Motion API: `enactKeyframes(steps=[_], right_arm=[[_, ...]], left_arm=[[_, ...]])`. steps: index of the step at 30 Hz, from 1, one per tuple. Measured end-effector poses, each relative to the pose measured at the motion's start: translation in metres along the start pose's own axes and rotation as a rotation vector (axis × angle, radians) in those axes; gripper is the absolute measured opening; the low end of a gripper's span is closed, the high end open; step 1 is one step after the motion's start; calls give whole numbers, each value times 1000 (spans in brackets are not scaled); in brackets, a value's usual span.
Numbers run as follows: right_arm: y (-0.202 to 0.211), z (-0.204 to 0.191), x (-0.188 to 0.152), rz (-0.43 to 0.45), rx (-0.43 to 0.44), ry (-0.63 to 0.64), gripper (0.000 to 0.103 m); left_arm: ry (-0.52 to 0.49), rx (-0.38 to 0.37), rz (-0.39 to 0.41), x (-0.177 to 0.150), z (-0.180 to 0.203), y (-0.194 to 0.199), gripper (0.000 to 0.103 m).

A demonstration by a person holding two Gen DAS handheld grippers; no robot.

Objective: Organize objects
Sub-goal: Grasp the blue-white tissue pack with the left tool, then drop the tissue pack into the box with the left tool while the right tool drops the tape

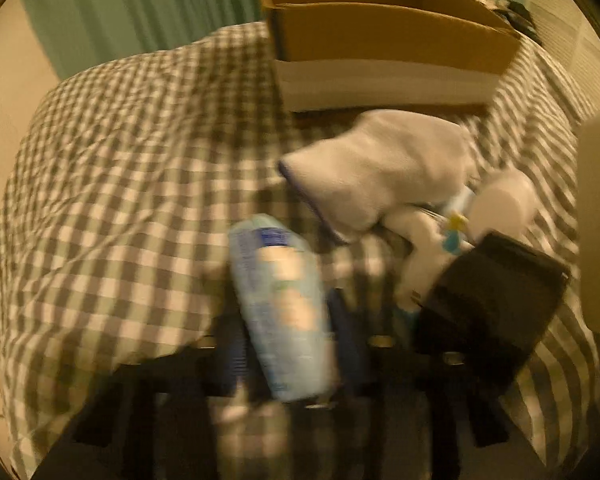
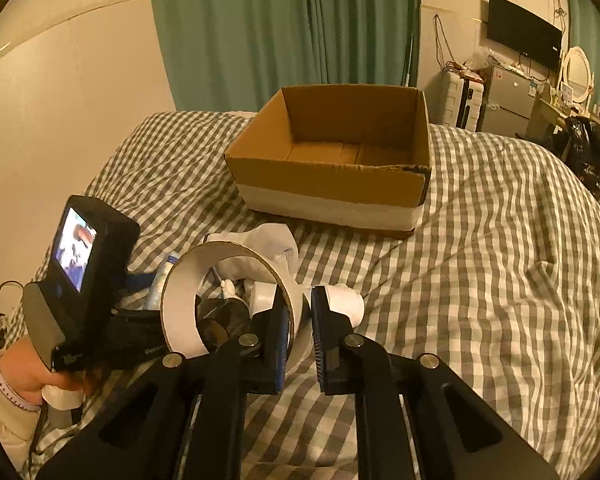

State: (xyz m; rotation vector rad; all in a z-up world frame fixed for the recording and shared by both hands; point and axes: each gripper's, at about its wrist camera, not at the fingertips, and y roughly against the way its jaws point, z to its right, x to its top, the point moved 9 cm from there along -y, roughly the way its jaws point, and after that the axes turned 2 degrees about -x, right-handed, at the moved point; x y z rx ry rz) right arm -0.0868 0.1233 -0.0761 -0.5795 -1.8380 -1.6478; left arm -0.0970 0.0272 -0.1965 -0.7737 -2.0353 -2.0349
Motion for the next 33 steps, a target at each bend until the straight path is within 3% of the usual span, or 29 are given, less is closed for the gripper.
enactKeyframes(steps=[5, 10, 19, 28, 33], right_arm=[[7, 2, -3, 8, -7, -6, 11], [22, -2, -4, 27, -27, 2, 11], [62, -10, 4, 86, -78, 30, 10], [97, -12, 39, 145, -87, 42, 10], [116, -13, 84, 205, -109, 84, 10]], left_arm=[[-8, -3, 33, 2, 1, 19, 23], [42, -22, 88, 4, -6, 46, 23], [38, -16, 231, 19, -4, 119, 23], [22, -3, 365, 61, -8, 186, 23], [11, 6, 407, 100, -11, 201, 23]])
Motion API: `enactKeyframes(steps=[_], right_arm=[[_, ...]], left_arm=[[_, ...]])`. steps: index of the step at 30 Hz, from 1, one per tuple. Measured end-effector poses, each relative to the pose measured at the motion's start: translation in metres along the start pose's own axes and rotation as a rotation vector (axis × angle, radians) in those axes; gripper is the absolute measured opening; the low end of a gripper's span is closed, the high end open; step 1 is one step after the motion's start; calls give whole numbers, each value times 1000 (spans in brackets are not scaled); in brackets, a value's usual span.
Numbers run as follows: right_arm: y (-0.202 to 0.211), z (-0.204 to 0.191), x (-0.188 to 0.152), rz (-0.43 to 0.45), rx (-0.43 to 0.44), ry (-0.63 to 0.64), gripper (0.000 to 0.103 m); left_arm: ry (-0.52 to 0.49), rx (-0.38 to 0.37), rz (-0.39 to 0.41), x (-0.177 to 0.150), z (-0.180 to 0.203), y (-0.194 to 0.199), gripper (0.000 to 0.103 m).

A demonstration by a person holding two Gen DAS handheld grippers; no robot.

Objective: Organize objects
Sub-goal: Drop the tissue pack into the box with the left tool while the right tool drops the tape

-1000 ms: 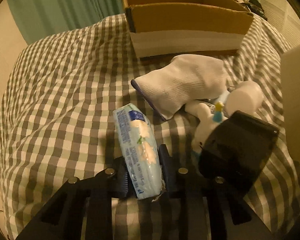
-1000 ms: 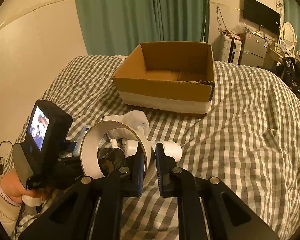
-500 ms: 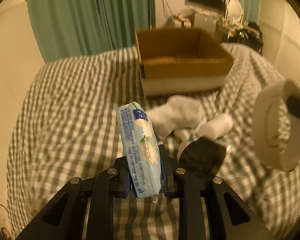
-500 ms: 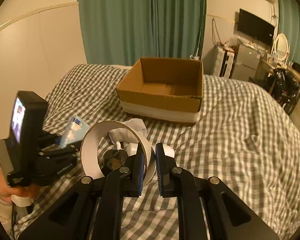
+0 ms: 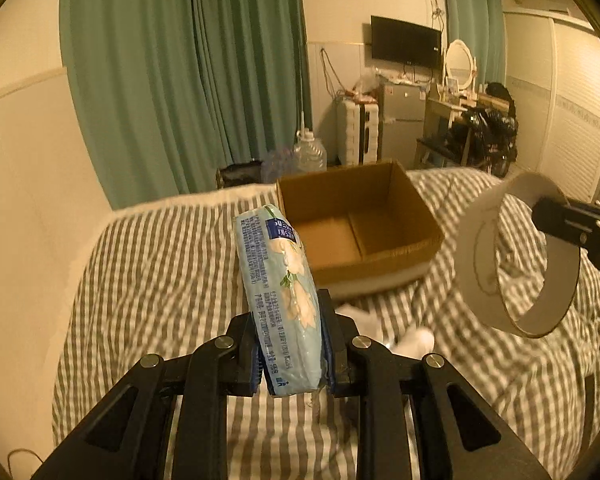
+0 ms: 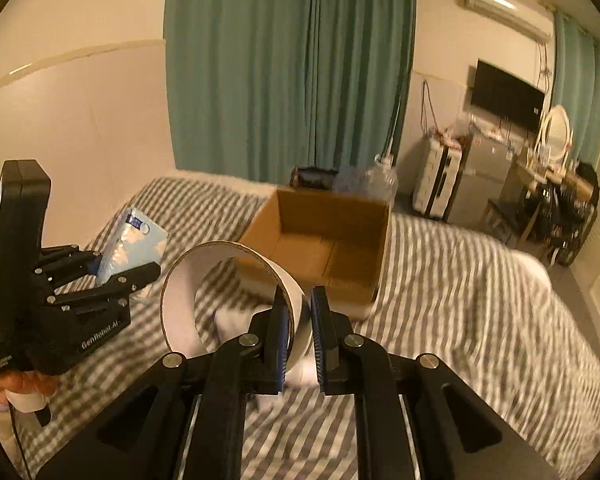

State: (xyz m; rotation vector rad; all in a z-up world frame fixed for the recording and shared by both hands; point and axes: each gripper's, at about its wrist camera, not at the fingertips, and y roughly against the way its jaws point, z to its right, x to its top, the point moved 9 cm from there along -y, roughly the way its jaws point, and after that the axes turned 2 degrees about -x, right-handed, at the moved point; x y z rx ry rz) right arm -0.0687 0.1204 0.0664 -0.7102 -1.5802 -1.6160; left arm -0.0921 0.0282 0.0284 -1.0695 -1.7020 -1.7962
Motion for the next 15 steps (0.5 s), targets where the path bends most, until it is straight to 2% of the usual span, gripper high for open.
enactKeyframes(steps=[7, 11, 15], right_arm=[[-18, 8, 59, 42, -3, 28, 10], [-54, 20, 86, 38, -22, 29, 10], [-104, 35, 97, -1, -33, 10, 10]], left_arm=[[-16, -5, 35, 56, -3, -25, 23], [-25, -11, 37, 82, -3, -56, 23], [-28, -33, 15, 94, 4, -97, 23]])
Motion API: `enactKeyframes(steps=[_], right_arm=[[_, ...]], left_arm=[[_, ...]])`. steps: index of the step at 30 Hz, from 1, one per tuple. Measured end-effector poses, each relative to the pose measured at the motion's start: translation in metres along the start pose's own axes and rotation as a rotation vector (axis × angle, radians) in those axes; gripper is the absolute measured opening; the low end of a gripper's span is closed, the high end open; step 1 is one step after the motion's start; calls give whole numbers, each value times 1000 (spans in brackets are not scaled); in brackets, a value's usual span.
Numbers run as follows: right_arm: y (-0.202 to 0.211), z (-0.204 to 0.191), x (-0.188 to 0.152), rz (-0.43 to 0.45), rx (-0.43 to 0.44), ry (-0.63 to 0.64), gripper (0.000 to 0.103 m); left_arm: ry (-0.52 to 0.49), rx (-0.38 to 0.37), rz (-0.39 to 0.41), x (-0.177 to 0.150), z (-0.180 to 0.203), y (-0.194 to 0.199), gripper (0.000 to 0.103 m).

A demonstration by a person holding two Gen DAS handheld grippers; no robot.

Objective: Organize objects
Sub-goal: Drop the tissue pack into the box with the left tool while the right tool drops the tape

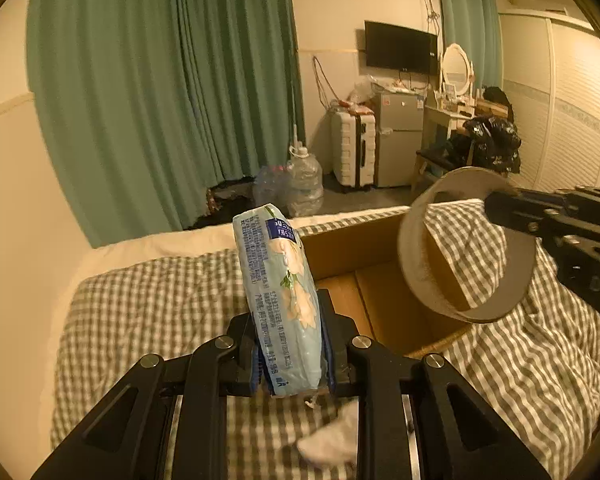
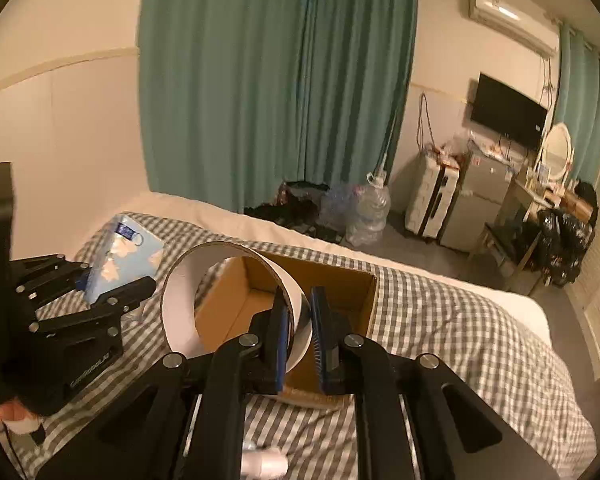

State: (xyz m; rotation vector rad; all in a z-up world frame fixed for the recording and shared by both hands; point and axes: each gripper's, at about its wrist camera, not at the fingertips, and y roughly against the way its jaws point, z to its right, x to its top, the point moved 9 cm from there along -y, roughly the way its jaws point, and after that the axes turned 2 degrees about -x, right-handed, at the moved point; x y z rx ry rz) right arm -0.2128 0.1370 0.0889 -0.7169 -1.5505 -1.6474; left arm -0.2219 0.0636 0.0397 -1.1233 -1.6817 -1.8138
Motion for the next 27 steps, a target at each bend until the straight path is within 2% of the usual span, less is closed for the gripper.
enactKeyframes(steps=[4, 8, 11, 15, 19, 20, 21, 22, 23, 26, 27], right_arm=[[-61, 12, -3, -52, -9, -15, 10], [-124, 26, -25, -133, -18, -33, 10], [-155, 32, -47, -181, -20, -31, 10], [-181, 37, -74, -233, -24, -44, 11], [-182, 39, -84, -240, 6, -51, 14], [-178, 40, -82, -234, 10, -55, 17], [-174, 41, -81, -227, 11, -61, 27], [-169, 42, -79, -216, 12, -70, 36], [-166, 42, -77, -210, 11, -78, 39], [-151, 41, -72, -196, -2, -82, 47], [-144, 40, -70, -191, 1, -85, 54]], left_arm=[[-26, -15, -34, -2, 6, -48, 23], [-59, -21, -82, -15, 13, -93, 23], [-65, -50, -108, -27, 21, -117, 23], [-78, -76, -124, -40, 30, -136, 24], [-24, -128, -176, -49, 34, -145, 29], [-18, -129, -183, -49, 34, -143, 33], [-17, -123, -182, -50, 33, -141, 36], [-18, -112, -177, -50, 32, -137, 49], [-16, -100, -171, -50, 29, -131, 61], [-4, -87, -158, -50, 21, -107, 72], [-2, -84, -157, -50, 19, -101, 74]])
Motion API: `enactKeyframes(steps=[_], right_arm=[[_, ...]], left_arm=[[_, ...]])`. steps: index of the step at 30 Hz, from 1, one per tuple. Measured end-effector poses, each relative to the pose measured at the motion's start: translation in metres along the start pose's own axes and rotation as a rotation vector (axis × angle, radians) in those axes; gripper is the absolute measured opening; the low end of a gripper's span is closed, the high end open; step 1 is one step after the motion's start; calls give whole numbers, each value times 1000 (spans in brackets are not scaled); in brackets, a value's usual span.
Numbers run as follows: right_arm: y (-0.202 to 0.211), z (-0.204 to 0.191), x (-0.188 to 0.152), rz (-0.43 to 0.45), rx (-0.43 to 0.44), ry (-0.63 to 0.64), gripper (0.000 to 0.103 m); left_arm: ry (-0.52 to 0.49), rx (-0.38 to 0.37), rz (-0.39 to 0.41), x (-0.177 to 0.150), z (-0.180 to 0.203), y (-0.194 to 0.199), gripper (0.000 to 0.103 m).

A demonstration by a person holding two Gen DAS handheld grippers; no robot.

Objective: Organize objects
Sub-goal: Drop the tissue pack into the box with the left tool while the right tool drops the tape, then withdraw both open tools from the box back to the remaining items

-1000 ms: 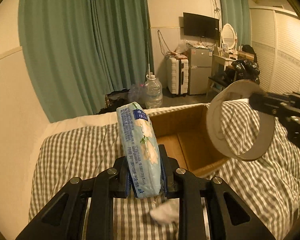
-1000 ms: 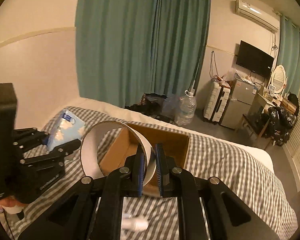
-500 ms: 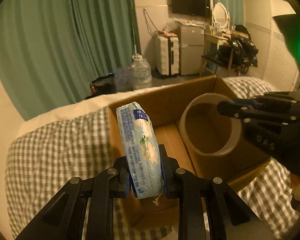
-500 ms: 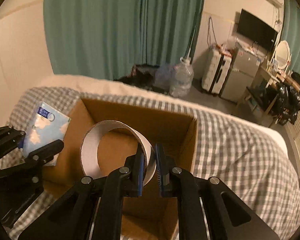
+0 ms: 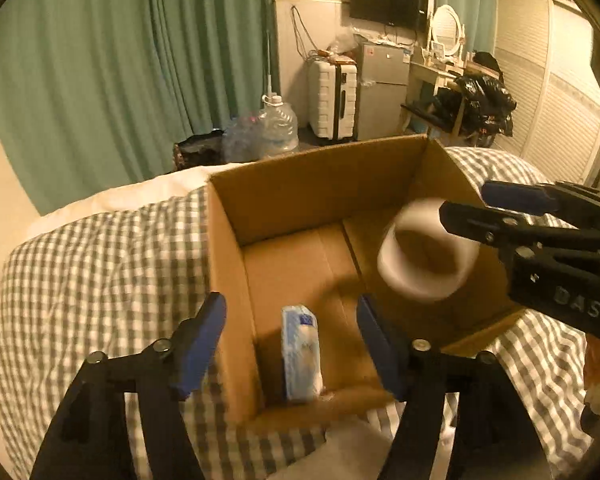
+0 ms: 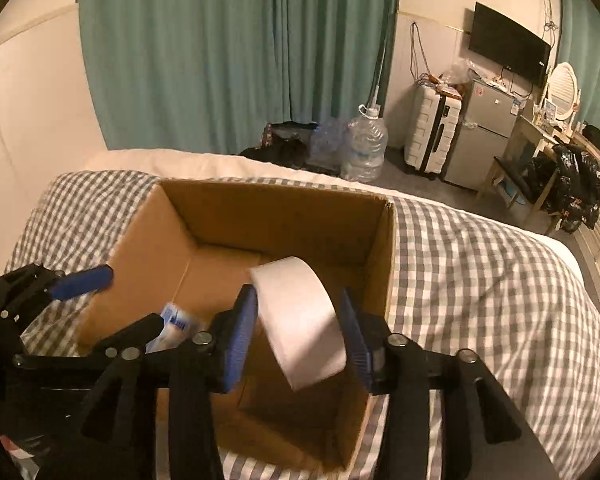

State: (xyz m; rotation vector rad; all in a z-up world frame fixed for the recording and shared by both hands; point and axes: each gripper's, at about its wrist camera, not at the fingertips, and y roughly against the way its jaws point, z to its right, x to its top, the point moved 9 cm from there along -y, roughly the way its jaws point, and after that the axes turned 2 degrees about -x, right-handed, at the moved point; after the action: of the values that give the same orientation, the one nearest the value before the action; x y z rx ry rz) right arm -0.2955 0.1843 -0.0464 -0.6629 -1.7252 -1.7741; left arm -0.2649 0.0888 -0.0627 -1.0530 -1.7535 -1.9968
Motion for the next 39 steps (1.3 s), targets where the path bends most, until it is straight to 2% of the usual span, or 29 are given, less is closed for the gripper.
enactKeyframes(steps=[1, 2, 4, 7, 16, 22, 28, 33, 39], right_arm=[[7, -1, 0, 6, 6, -2, 63], [15, -3, 1, 9, 9, 0, 67], [32, -2, 3, 23, -5, 2, 68], [60, -2, 7, 47, -19, 5, 72], [147, -19, -1, 107, -25, 50, 78], [190, -34, -23, 129, -28, 86, 85], [200, -47, -62, 98, -45, 117, 86], [195, -44, -96, 61, -51, 89, 86], [169, -44, -136, -2, -49, 57, 86]], left_arm=[[4, 3, 3, 0, -2, 7, 79], [9, 9, 8, 3, -3, 16, 81], [15, 13, 23, 4, -6, 33, 82], [23, 39, 41, 2, -10, 61, 92], [52, 108, 67, -25, -28, 126, 92], [92, 134, 72, -55, -35, 154, 95], [114, 140, 35, -94, -28, 158, 95], [93, 126, -1, -133, -11, 150, 95], [96, 55, -56, -175, 11, 126, 95]])
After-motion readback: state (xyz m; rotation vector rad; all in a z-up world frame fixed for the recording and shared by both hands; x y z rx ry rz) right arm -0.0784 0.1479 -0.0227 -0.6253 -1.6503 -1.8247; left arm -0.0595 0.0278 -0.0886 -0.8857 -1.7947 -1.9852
